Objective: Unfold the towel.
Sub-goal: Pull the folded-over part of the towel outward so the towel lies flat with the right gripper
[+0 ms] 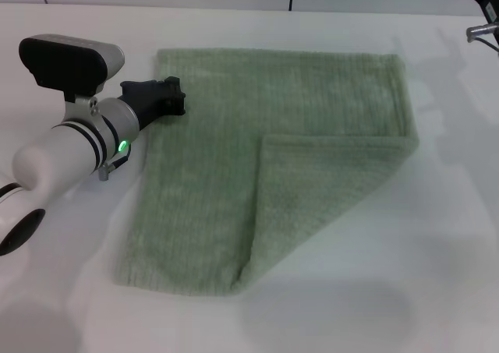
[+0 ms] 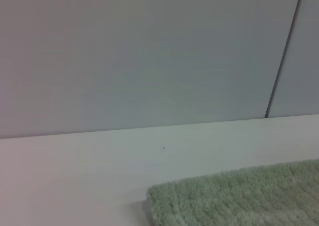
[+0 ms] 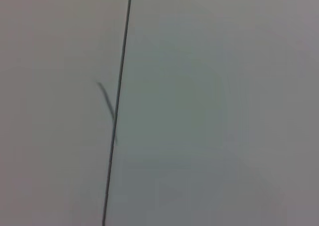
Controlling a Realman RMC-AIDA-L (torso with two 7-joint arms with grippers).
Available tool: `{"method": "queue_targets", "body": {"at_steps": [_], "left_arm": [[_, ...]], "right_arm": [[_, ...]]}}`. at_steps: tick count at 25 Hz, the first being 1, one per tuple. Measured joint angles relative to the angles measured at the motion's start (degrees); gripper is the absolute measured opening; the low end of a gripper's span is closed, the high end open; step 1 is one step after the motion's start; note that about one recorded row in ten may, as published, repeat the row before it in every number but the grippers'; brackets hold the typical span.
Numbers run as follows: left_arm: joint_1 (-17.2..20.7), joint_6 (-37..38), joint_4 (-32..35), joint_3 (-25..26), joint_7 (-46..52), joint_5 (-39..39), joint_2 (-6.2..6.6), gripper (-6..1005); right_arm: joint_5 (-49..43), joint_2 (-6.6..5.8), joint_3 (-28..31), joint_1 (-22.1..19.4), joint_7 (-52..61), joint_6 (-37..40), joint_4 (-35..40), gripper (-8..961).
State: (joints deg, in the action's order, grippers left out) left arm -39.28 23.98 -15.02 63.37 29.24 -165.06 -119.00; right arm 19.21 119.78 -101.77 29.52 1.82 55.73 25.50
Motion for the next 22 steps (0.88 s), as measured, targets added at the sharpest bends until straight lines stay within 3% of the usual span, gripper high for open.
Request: {"method": "queue_targets", "body": {"at_steps": [5, 6, 7, 9, 10, 12, 13, 16, 17, 19, 22], "left_arm": [[0.18, 0.0, -0.3, 0.0, 0.02, 0.0, 0.0, -2], [0.18, 0.0, -0.39, 0.0, 0.03, 0.0, 0.0, -2], [0.18, 0.0, -0.45, 0.0, 0.03, 0.0, 0.0, -2], [0.18, 0.02, -0.55, -0.03, 0.03, 0.0, 0.0, -2], [0.18, 0.02, -0.55, -0.03, 0.03, 0.0, 0.0, -2], [0.24, 0.18, -0.68, -0.08, 0.03, 0.0, -0.01, -2], [0.35, 0.23, -0.9, -0.09, 0.03, -0.01, 0.0, -2], [0.71, 0.24, -1.69, -0.09, 0.03, -0.14, 0.09, -2], [0.71, 0.24, -1.69, -0.09, 0.03, -0.14, 0.09, -2], [0.77, 0.22, -1.85, -0.09, 0.03, -0.24, 0.13, -2], [0.78, 0.15, -1.87, -0.09, 0.03, -0.26, 0.15, -2]], "right_arm": [[-0.81, -0.76, -1.54, -0.17, 2.1, -11.52, 6.64, 818], [-1.94, -0.96, -1.81, -0.48, 2.25, -17.6, 10.87, 818], [-1.94, -0.96, -1.81, -0.48, 2.25, -17.6, 10.87, 818], [-4.39, -1.04, -1.67, -0.85, 2.33, -29.34, 17.92, 818], [-4.39, -1.04, -1.67, -0.85, 2.33, -29.34, 17.92, 818], [-4.93, -1.09, -1.66, -0.75, 2.38, -39.63, 23.53, 819], [-4.93, -1.09, -1.66, -0.75, 2.38, -39.63, 23.53, 819], [-4.8, -1.2, -1.32, -0.02, 2.31, -52.99, 30.62, 818], [-4.8, -1.2, -1.32, -0.02, 2.31, -52.99, 30.62, 818], [-4.59, -1.27, -0.89, 1.61, 1.78, -64.69, 34.98, 818], [-4.49, -1.3, -0.76, 3.37, 1.26, -71.58, 36.62, 818]]}}
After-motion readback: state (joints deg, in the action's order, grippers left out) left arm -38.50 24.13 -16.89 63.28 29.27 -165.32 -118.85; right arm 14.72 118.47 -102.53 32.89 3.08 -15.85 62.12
